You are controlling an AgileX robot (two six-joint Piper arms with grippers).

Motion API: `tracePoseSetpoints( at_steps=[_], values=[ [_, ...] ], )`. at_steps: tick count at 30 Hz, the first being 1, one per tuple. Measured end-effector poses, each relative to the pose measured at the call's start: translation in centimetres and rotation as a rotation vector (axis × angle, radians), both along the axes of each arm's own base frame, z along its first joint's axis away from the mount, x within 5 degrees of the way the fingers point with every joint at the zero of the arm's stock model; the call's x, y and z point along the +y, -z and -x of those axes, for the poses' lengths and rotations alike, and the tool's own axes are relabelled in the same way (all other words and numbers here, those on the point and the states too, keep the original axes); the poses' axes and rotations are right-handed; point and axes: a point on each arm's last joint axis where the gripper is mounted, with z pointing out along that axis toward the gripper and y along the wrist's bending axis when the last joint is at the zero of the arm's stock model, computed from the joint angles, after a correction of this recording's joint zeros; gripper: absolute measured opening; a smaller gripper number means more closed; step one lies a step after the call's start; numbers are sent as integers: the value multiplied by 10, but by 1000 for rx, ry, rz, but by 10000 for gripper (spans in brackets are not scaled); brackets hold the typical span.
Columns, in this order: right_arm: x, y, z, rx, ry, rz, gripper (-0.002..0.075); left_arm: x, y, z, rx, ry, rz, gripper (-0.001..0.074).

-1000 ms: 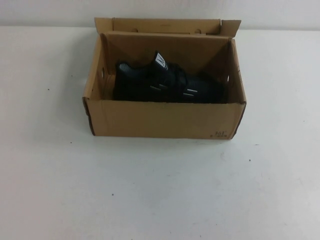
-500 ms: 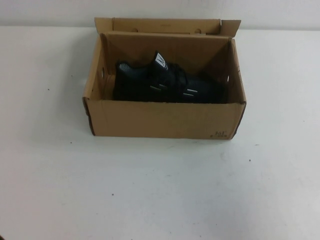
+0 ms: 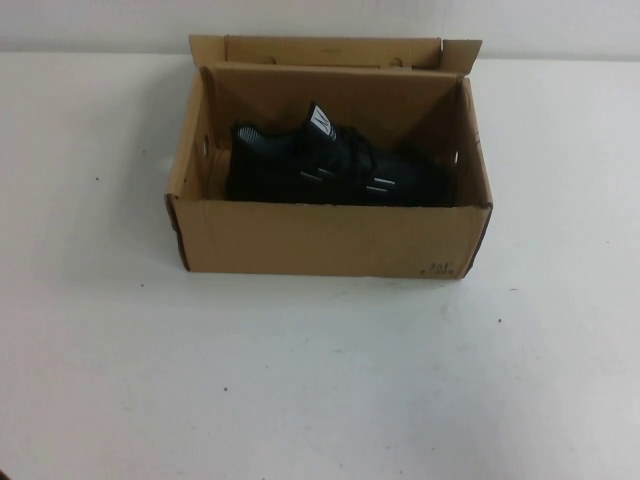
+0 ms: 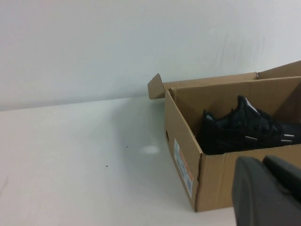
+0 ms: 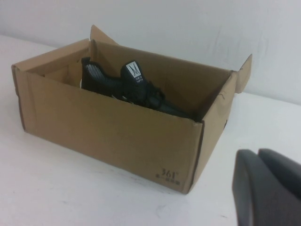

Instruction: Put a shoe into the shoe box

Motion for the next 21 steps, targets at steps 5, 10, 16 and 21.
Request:
tracePoseSetpoints(
  at_steps=[5,10,16,21],
  values=[
    [0,1,0,6,-2,3,-15,0,0,0,4,1,-1,-1],
    [0,1,0,9,-2,2,-15,0,12,-4,18,-6,-1,-1],
    [0,1,0,14,-4,5,-15,3,56,0,6,-32,-7,-1],
    [0,1,0,14,-4,5,-15,9,105,7,-65,-84,2,-1]
  ],
)
